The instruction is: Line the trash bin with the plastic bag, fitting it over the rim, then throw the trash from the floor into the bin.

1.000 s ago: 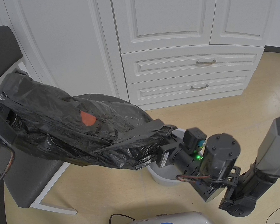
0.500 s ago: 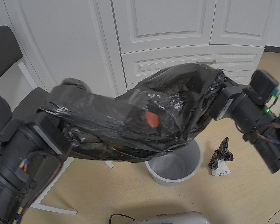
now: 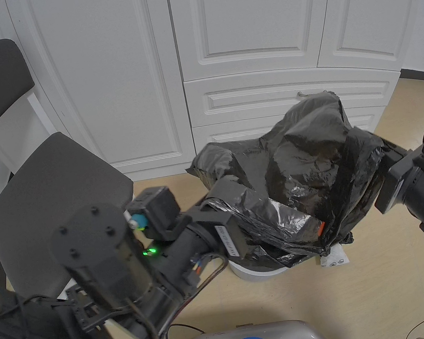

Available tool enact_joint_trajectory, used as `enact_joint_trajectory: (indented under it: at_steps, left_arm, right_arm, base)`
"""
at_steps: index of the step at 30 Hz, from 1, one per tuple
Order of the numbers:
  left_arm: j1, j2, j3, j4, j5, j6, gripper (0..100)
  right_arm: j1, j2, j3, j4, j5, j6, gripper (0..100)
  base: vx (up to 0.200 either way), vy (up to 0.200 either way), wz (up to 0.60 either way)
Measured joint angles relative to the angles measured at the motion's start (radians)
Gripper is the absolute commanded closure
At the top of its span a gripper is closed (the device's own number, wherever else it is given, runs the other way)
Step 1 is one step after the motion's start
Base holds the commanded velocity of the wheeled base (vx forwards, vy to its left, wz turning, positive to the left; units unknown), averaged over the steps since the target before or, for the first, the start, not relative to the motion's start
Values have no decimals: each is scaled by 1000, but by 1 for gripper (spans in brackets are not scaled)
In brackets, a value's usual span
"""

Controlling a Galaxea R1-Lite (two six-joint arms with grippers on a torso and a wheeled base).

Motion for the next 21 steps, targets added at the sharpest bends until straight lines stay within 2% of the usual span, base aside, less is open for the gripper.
enact_joint_trajectory:
  at_steps: [4,9,11,15,21]
  left_arm:
    - [14,109,-36,-42,-19,-11,100]
    - [27,261,-47,-207,-14,-19,100]
    - [35,316,-47,-246,-12,-20,100]
    - [48,401,-40,-283,-9,-20,100]
    - [51,444,-29,-289,-9,-19,100]
  right_arm:
    - [-61,-18,45,87,43,-3,100]
    - [-147,2,85,138,148,-4,100]
    - [-172,22,97,147,171,-5,100]
    - [-210,80,132,159,197,-34,100]
    - [-213,133,158,161,222,-64,100]
  base:
    - [0,0,0]
    - [0,0,0]
    - [0,0,0]
    - [0,0,0]
    - [0,0,0]
